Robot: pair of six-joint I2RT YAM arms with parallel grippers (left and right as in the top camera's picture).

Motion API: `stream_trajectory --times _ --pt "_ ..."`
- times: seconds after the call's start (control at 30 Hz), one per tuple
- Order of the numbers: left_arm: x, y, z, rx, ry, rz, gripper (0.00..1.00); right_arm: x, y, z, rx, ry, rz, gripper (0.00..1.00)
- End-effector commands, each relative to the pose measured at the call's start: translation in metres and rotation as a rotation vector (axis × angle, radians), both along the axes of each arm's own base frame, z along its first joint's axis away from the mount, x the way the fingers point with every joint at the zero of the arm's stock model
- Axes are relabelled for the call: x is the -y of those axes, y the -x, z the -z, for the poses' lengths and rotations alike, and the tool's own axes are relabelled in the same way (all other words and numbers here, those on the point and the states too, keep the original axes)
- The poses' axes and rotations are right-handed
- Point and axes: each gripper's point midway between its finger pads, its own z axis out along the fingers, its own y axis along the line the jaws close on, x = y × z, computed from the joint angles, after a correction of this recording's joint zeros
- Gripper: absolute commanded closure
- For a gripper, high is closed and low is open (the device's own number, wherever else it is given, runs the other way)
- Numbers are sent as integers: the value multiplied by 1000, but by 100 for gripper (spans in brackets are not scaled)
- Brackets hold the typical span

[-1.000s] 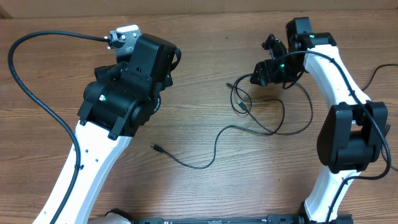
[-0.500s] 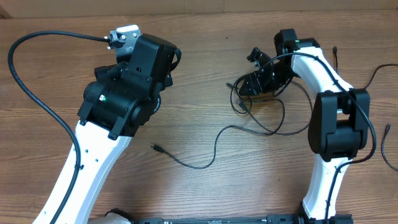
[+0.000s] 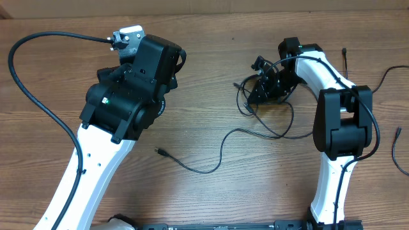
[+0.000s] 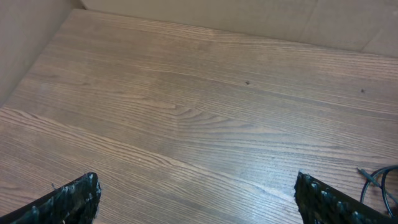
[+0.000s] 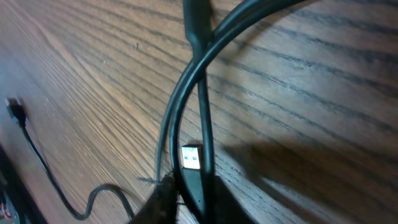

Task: Untangle cables

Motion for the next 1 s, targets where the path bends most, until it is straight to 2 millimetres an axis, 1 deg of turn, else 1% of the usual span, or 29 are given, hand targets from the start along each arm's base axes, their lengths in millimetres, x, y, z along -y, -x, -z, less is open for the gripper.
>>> stream_trajectory --times 0.0,0.17,0.27,0.33,0.47,0.63,0.67,0.7,0.73,0.8,0.83,0.9,0.97 --pt "-2 -3 -5 9 -9 -3 1 -2 2 2 -10 -14 -3 96" --pt "-2 -3 -5 9 -9 -3 0 -1 2 1 -41 -7 35 96" --pt "-2 -3 -5 9 -9 -3 1 1 2 -6 -83 12 81 96" --pt "-2 -3 -5 9 -9 -3 0 3 1 -15 -103 26 101 96" --pt "-2 -3 -5 9 -9 -3 0 -1 -2 -51 -101 27 91 96" --pt "-2 -3 -5 9 -9 -3 0 -12 -8 -103 -16 24 64 96" --pt "-2 -3 -5 9 -9 -3 0 -13 -9 -116 13 39 58 96" --pt "-2 -3 -5 9 -9 -3 1 -12 -9 -120 22 45 57 96" --pt "-2 -3 -5 9 -9 -3 1 -9 -10 -130 37 83 80 96" --pt "-2 -3 -5 9 -9 -3 0 1 -11 -134 26 165 153 96" --pt "-2 -3 -5 9 -10 -3 0 8 -10 -133 9 216 196 96" --pt "-2 -3 -5 9 -9 -3 0 23 -3 -128 -46 313 273 96" --pt "-2 -3 -5 9 -9 -3 0 31 7 -125 -94 371 296 96"
